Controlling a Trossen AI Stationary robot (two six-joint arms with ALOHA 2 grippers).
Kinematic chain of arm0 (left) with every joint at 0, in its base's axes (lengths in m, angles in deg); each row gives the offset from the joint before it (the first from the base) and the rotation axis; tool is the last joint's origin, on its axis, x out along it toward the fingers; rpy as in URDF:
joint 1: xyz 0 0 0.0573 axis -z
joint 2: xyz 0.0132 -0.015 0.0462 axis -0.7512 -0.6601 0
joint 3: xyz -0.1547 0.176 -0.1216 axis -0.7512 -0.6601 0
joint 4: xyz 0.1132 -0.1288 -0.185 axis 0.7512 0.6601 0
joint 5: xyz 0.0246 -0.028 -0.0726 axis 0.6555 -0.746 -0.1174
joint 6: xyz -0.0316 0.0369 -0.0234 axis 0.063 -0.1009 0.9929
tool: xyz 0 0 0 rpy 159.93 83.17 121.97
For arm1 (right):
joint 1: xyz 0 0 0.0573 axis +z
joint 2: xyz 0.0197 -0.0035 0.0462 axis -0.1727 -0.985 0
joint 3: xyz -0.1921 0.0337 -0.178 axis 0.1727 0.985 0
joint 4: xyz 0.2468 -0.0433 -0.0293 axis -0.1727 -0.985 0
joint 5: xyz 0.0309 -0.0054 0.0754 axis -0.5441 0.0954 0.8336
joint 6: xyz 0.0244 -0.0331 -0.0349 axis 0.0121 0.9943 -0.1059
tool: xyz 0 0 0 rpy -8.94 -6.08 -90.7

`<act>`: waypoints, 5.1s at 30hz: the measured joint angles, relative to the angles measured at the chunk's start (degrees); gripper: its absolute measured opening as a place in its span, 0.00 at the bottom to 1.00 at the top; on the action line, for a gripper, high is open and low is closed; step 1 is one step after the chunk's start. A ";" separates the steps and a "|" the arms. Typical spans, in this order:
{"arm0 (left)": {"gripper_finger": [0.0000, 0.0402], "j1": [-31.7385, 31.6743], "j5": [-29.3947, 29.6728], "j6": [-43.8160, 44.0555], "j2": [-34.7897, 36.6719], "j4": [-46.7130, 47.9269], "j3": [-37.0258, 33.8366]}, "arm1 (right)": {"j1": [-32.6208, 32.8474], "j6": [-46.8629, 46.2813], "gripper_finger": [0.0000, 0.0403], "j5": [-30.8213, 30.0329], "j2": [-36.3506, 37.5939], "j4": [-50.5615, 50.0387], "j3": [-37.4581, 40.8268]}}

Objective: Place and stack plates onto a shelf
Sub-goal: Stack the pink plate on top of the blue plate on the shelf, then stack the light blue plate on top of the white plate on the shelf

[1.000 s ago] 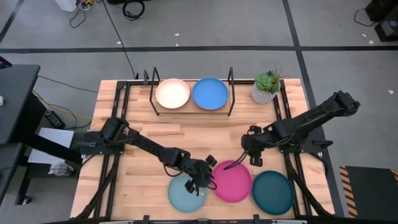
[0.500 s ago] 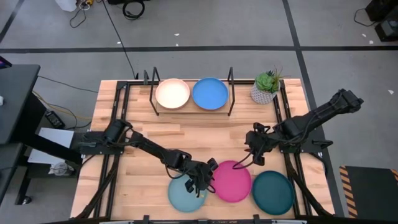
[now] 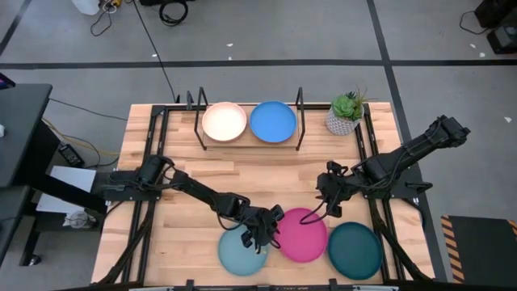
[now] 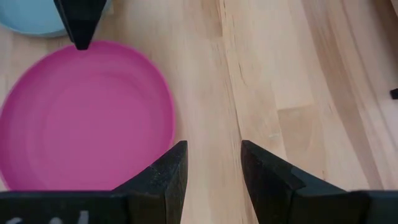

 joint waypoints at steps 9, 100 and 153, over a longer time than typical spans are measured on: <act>0.32 -0.03 -1.94 -0.41 -0.02 1.47 0.00 | 0.00 0.36 0.39 -0.09 0.00 1.11 0.00; 0.02 -38.87 4.57 -4.93 12.38 27.35 5.95 | 9.53 1.67 0.38 -16.57 0.14 6.52 2.68; 0.33 -2.17 0.41 64.31 11.17 46.41 5.40 | 5.78 19.55 0.39 -14.34 0.12 13.27 2.69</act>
